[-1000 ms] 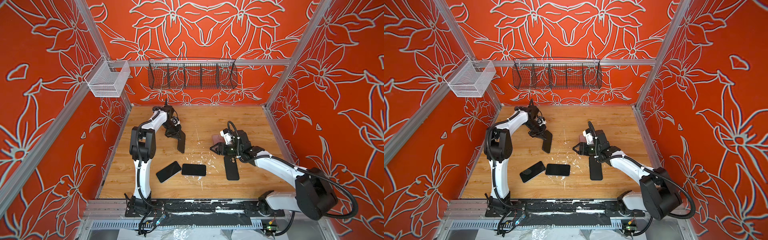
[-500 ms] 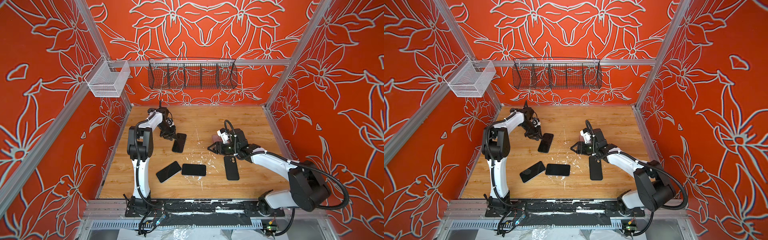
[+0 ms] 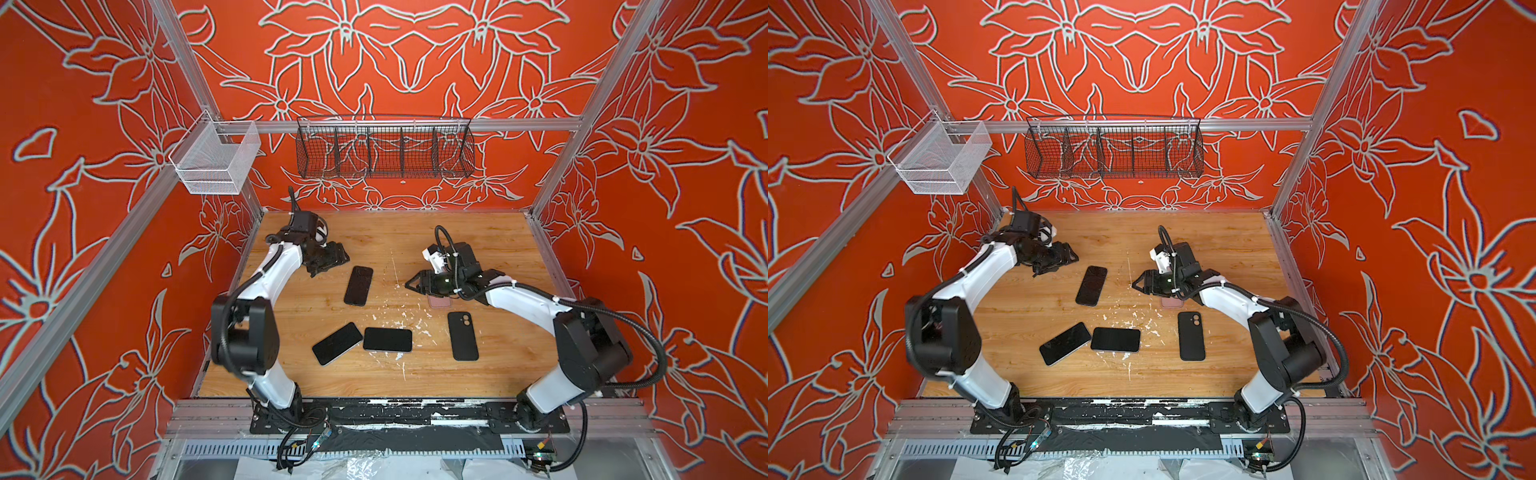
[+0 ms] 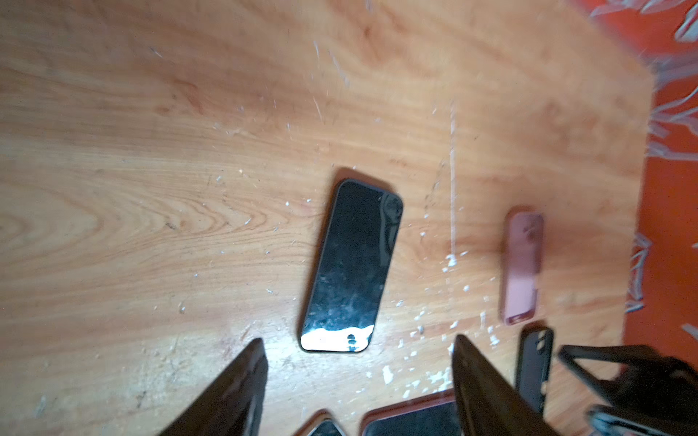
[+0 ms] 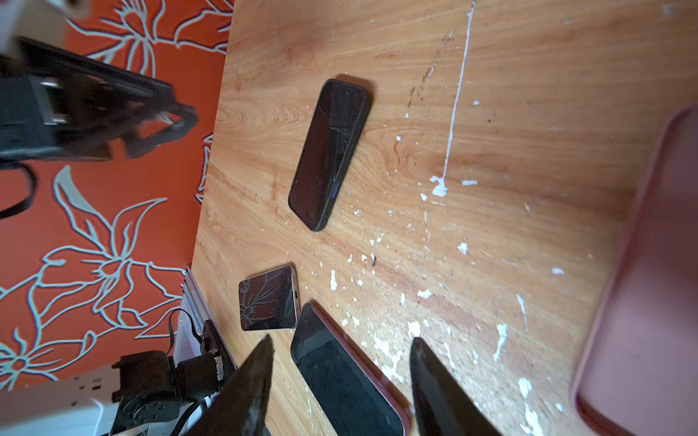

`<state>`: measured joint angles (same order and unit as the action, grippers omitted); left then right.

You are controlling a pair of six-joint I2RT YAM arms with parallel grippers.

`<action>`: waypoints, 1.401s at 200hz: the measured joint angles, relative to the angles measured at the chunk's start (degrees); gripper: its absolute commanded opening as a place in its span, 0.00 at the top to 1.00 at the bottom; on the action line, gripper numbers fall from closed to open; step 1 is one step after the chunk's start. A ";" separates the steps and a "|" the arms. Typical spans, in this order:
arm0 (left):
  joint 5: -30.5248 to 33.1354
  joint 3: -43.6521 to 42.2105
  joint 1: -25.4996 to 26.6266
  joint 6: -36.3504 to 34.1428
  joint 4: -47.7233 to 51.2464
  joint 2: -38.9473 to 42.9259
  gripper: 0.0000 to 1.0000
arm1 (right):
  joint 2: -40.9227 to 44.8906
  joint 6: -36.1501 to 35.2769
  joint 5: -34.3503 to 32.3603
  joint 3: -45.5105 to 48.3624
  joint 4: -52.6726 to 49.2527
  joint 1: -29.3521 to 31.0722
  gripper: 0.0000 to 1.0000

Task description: Put the phone into the phone case

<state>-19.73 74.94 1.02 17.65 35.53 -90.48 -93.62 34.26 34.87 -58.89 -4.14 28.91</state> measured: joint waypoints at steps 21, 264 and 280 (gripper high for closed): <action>0.46 -7.19 -0.61 2.71 -5.88 9.44 0.06 | -5.44 -0.26 -0.55 -5.81 -1.49 2.16 0.36; 8.50 -38.42 5.64 13.29 -22.77 49.40 0.03 | -40.02 2.19 -7.04 -41.38 -5.01 11.21 0.35; 7.69 -38.07 5.68 13.27 -21.03 49.37 0.03 | -39.50 2.21 -7.63 -40.68 -4.76 10.86 0.35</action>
<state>-12.03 36.86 6.70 30.92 14.50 -41.10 -133.12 36.47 27.24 -99.57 -8.91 39.77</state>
